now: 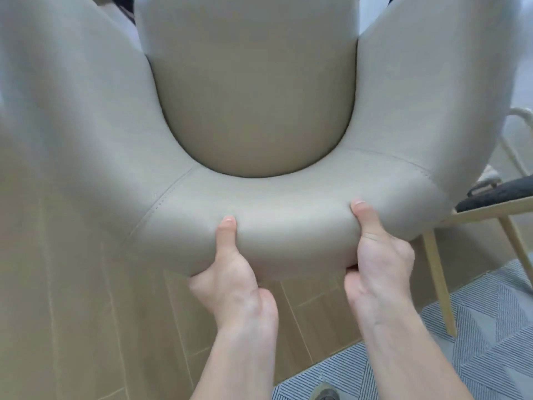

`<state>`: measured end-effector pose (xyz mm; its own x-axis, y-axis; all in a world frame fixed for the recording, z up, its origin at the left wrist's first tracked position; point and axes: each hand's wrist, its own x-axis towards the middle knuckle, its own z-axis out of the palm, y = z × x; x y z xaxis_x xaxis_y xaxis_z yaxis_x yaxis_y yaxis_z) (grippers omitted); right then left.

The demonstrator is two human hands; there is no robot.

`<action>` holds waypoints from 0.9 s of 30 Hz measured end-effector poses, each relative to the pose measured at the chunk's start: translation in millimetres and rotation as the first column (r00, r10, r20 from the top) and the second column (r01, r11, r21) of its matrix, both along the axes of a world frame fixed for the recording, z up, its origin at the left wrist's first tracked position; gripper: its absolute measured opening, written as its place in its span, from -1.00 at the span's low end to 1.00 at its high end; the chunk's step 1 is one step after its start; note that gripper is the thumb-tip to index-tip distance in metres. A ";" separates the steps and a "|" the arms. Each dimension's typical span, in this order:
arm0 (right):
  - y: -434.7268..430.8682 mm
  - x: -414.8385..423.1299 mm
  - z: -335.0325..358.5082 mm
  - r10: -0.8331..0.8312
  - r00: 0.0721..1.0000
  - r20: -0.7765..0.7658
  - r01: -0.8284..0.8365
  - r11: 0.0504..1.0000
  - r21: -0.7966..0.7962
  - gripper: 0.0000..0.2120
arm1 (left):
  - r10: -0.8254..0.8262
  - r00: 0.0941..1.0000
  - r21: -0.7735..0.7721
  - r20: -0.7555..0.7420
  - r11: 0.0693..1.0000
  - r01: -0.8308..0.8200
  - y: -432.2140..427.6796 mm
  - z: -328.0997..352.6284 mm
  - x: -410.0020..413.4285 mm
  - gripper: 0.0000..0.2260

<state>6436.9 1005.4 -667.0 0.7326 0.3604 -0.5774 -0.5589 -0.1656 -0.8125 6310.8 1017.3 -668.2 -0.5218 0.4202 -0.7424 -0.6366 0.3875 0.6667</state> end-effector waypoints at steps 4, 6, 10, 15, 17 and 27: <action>74.2 6.5 35.7 -0.004 1.000 0.026 0.005 1.000 -0.012 -0.56 | 0.007 0.999 0.042 0.042 0.999 -0.009 74.1 33.0 11.6 -0.34; 114.5 11.8 46.9 -0.002 0.999 0.048 0.003 1.000 -0.023 -0.48 | -0.002 1.000 0.074 0.019 0.997 0.001 110.5 43.9 17.7 -0.28; 191.3 21.9 59.5 -0.061 0.994 0.087 0.066 0.996 -0.055 -0.23 | 0.004 1.000 0.076 -0.021 0.997 -0.002 184.8 57.2 29.8 -0.23; 267.6 35.0 70.6 -0.031 0.997 0.070 0.037 0.996 -0.084 -0.26 | 0.020 0.996 0.040 -0.092 0.999 -0.017 259.3 67.8 41.7 -0.26; 292.3 40.6 78.3 -0.032 0.997 0.070 0.042 0.989 -0.145 -0.28 | 0.000 0.995 0.030 -0.095 1.000 0.002 284.4 71.6 43.5 -0.34; 390.1 49.7 92.7 0.018 0.999 0.040 -0.007 0.964 -0.264 -0.32 | -0.029 0.990 -0.072 -0.134 0.997 0.020 383.1 82.3 53.0 -0.20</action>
<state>6486.6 1395.6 -574.2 0.7544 0.2083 -0.6225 -0.5222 -0.3841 -0.7614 6363.8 1400.4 -585.9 -0.6095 0.3832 -0.6940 -0.5322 0.4511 0.7165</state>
